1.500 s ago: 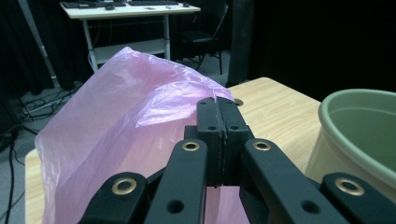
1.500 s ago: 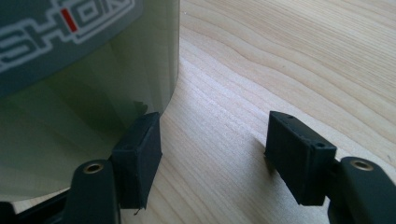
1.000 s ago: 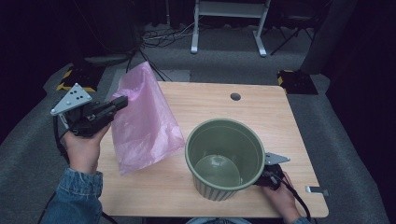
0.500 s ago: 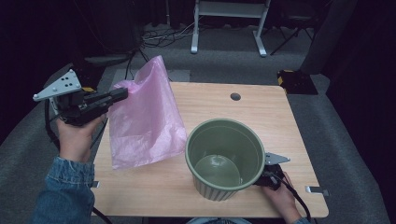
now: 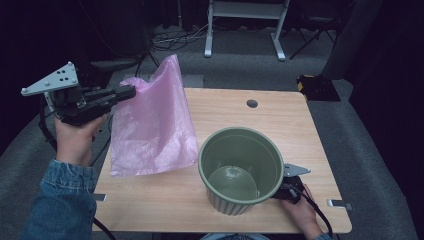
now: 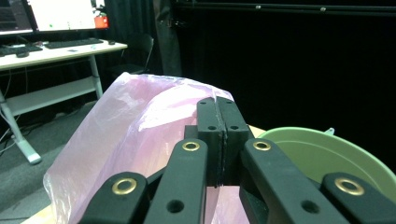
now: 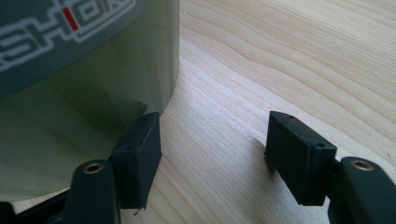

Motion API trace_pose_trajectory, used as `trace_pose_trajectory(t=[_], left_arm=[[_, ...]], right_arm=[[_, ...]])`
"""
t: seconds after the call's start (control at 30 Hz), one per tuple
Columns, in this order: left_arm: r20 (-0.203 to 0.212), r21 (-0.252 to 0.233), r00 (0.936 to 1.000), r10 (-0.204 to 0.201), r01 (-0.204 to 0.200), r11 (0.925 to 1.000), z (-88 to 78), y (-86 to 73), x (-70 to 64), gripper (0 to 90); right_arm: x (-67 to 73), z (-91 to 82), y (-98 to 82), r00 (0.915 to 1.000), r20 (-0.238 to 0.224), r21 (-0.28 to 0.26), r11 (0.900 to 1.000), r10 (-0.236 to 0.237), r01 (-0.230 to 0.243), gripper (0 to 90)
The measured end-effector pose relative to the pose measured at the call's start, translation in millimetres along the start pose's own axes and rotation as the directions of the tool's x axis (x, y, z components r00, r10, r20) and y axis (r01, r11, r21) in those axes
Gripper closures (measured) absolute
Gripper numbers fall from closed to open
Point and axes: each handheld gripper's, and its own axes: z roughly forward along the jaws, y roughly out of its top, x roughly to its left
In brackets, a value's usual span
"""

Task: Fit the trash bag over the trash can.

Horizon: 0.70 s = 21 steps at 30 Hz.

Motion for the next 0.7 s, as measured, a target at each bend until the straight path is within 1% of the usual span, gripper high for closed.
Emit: trace_pose_trajectory(t=[0.13,0.33,0.43,0.5,0.63,0.7], left_arm=[[-0.001,-0.01,1.0,0.006,-0.006,0.9999,-2.9,7.4,1.6,89.4],[0.003,-0.026,1.0,0.005,-0.005,0.9996,-5.5,12.8,2.7,89.4],[0.008,-0.034,0.9999,0.01,-0.009,0.9994,-5.9,16.6,1.5,89.3],[0.02,-0.048,0.9998,0.004,-0.003,0.9989,-4.9,17.8,0.0,89.4],[0.048,-0.044,0.9988,0.013,-0.01,0.999,4.0,18.0,-5.6,89.3],[0.065,-0.043,0.9978,0.014,-0.011,0.999,12.8,17.7,-9.2,89.3]], right_arm=[[0.0,0.0,0.0,1.0,0.0,0.0,1.0,0.0,0.0,35.9],[0.0,0.0,0.0,1.0,0.0,0.0,1.0,0.0,0.0,35.9],[0.0,0.0,0.0,1.0,0.0,0.0,1.0,0.0,0.0,35.9],[0.0,0.0,0.0,1.0,0.0,0.0,1.0,0.0,0.0,35.9],[0.0,0.0,0.0,1.0,0.0,0.0,1.0,0.0,0.0,35.9],[0.0,0.0,0.0,1.0,0.0,0.0,1.0,0.0,0.0,35.9]])
